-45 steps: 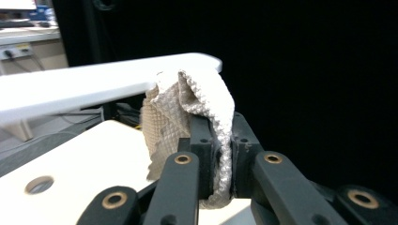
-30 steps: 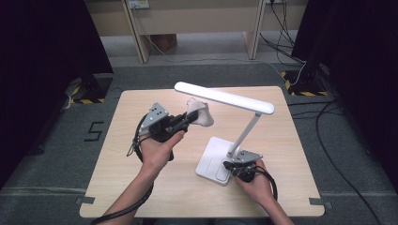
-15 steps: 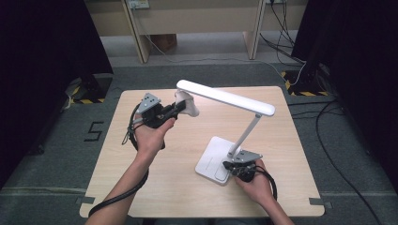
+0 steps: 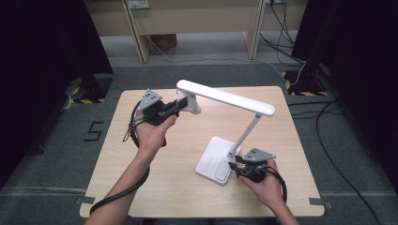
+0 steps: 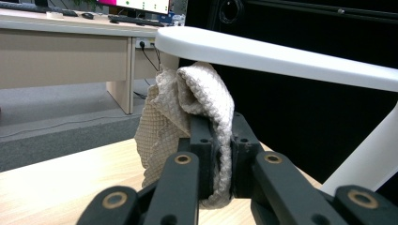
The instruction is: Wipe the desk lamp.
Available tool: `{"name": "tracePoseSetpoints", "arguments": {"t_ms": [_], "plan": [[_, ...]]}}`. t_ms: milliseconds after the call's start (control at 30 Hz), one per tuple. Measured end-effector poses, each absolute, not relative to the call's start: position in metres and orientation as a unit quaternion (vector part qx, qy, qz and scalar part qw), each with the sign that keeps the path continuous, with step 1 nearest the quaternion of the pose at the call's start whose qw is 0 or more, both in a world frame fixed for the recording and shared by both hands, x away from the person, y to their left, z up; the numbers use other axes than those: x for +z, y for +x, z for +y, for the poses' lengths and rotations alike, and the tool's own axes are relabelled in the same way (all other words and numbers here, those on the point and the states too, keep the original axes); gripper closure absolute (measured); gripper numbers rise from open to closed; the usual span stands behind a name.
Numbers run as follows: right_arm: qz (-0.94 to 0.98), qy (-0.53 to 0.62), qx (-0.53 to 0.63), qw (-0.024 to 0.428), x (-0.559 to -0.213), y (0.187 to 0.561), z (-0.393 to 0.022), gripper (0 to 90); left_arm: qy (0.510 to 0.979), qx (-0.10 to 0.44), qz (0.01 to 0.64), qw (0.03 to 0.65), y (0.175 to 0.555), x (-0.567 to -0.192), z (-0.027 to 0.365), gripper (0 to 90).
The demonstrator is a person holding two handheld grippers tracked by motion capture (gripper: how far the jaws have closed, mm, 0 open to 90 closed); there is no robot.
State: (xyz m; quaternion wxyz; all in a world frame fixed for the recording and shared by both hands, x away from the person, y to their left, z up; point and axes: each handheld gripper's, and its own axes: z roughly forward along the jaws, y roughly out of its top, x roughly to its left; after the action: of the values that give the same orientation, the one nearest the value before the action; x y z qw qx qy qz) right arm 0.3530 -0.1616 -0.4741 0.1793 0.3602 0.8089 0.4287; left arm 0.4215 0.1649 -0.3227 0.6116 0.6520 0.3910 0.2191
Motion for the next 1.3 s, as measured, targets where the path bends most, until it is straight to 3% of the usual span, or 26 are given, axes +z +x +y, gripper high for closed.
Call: {"name": "tracePoseSetpoints", "arguments": {"t_ms": [67,233,467,833,1300], "plan": [[0.802,0.368,0.433,0.185,-0.472,0.353,-0.167,57.2,0.651,0.220,0.392,0.612,0.422,-0.323,0.166,83.0],[0.752,0.384,0.481,0.236,-0.453,0.365,-0.192,42.5,0.648,0.218,0.400,0.611,0.424,-0.326,0.168,83.0],[0.737,0.350,0.516,0.259,-0.440,0.377,-0.187,37.5,0.647,0.218,0.403,0.609,0.427,-0.326,0.169,83.0],[0.734,0.328,0.533,0.263,-0.430,0.386,-0.185,52.1,0.647,0.217,0.403,0.610,0.427,-0.325,0.170,83.0],[0.740,0.318,0.540,0.243,-0.430,0.398,-0.192,53.6,0.639,0.218,0.409,0.614,0.427,-0.326,0.173,83.0]]}}
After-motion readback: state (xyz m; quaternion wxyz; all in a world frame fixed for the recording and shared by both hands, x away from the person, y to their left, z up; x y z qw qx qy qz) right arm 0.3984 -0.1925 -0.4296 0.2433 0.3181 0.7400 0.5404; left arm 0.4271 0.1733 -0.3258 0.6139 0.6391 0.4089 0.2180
